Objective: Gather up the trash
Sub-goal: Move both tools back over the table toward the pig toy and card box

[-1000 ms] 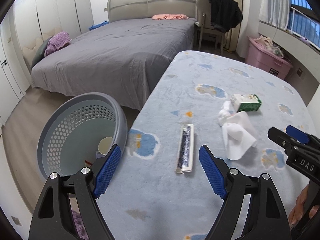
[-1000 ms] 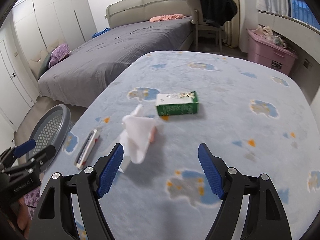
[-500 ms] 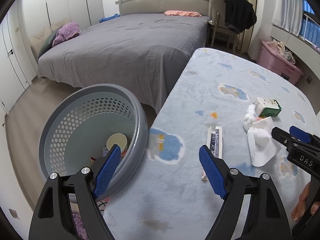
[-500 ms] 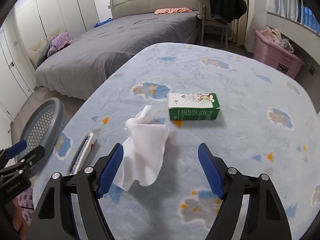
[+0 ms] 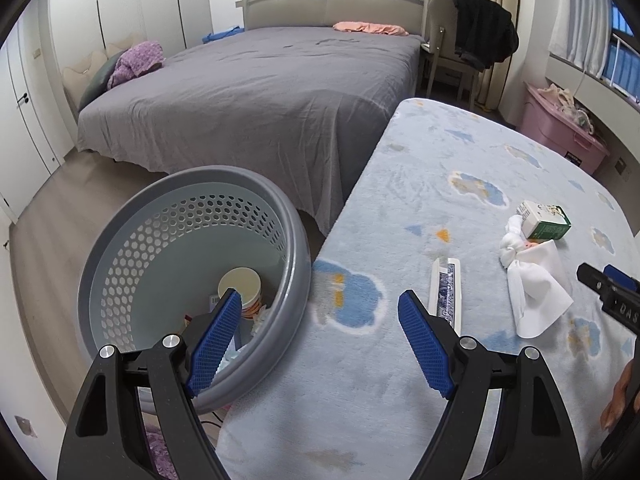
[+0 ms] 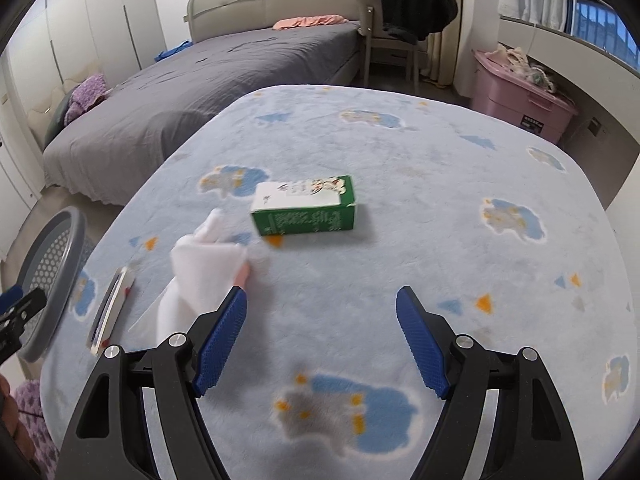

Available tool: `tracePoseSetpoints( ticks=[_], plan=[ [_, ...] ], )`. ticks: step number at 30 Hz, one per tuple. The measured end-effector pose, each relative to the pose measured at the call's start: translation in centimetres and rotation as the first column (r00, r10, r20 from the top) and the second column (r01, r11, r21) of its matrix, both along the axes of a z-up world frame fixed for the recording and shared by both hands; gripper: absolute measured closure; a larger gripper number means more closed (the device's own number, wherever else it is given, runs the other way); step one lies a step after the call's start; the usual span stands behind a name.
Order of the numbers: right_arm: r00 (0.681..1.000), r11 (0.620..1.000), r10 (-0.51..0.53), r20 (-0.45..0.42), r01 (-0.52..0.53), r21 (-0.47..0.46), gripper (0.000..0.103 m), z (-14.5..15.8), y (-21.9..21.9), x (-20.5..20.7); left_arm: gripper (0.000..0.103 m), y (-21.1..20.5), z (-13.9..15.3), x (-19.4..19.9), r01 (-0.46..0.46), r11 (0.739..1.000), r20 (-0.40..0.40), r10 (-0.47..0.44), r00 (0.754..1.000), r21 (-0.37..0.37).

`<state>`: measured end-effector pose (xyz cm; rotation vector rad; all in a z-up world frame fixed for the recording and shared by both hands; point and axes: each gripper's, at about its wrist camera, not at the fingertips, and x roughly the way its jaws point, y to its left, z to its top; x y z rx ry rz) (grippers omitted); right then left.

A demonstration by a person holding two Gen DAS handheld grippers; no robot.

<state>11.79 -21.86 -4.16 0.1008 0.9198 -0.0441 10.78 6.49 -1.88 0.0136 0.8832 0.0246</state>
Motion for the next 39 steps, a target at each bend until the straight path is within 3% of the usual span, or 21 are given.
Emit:
tracePoseSetpoints(
  ticks=[7, 15, 27, 31, 39],
  plan=[
    [1.000, 1.000, 0.009, 0.003, -0.009, 0.009, 0.029, 0.4, -0.3, 3.2, 0.024, -0.1, 0.1, 0.6, 0.001, 1.000, 0.003, -0.001, 1.000, 0.003],
    [0.989, 0.988, 0.142, -0.028, -0.140, 0.063, 0.029, 0.2, 3.8, 3.8, 0.024, 0.1, -0.2, 1.1, -0.004, 1.000, -0.002, 0.004, 1.000, 0.003],
    [0.970, 0.971, 0.231, -0.078, -0.235, -0.047, 0.030, -1.7, 9.7, 4.4, 0.024, 0.7, -0.8, 1.2, -0.017, 1.000, -0.017, 0.017, 1.000, 0.003],
    [0.972, 0.969, 0.228, -0.060, -0.233, -0.081, 0.047, -1.3, 9.8, 3.7, 0.024, 0.6, -0.8, 1.1, -0.013, 1.000, -0.020, 0.013, 1.000, 0.001],
    [0.976, 0.974, 0.214, -0.052, -0.217, -0.060, 0.048, -0.7, 8.8, 2.5, 0.024, 0.3, -0.7, 0.7, -0.003, 1.000, -0.017, 0.003, 1.000, -0.003]
  ],
)
